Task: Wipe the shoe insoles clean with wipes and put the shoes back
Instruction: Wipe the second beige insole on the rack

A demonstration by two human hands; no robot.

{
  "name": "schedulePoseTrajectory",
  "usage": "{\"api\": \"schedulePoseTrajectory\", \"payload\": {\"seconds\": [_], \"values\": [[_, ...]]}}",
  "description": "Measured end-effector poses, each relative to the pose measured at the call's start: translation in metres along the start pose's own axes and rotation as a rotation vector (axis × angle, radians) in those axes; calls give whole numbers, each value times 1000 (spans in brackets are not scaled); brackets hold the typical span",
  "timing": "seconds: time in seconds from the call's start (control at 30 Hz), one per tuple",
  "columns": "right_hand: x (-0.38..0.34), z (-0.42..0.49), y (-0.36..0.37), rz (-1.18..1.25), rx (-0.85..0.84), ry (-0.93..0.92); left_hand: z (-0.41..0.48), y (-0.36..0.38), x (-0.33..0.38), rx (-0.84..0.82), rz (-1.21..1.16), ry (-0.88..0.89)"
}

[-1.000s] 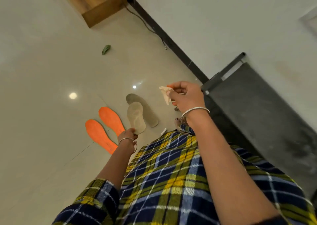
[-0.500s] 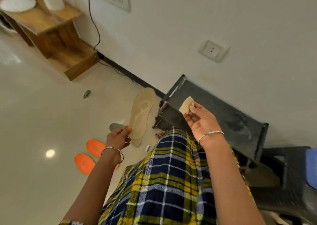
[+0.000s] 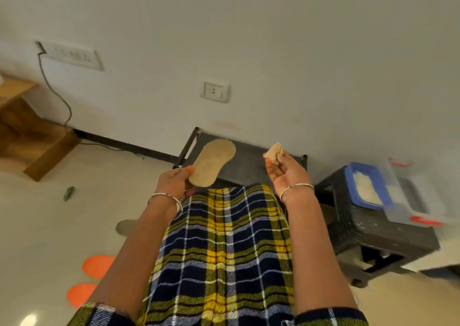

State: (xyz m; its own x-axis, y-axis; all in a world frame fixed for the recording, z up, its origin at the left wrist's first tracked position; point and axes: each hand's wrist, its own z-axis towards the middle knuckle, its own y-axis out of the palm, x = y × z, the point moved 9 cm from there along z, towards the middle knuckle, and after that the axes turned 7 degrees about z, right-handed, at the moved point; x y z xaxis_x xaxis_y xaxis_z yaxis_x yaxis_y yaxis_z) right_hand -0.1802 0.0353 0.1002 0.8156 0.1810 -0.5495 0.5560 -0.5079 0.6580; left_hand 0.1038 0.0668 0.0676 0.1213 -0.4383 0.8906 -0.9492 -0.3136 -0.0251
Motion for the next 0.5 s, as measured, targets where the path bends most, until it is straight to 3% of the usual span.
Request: {"api": "schedulePoseTrajectory", "payload": {"seconds": [0.23,0.5], "values": [[-16,40,-41,121,128,-48,46,73,1,-9,271,18],[2,116,-81,16,365,-92,132,141,-15,28,641,34]]}}
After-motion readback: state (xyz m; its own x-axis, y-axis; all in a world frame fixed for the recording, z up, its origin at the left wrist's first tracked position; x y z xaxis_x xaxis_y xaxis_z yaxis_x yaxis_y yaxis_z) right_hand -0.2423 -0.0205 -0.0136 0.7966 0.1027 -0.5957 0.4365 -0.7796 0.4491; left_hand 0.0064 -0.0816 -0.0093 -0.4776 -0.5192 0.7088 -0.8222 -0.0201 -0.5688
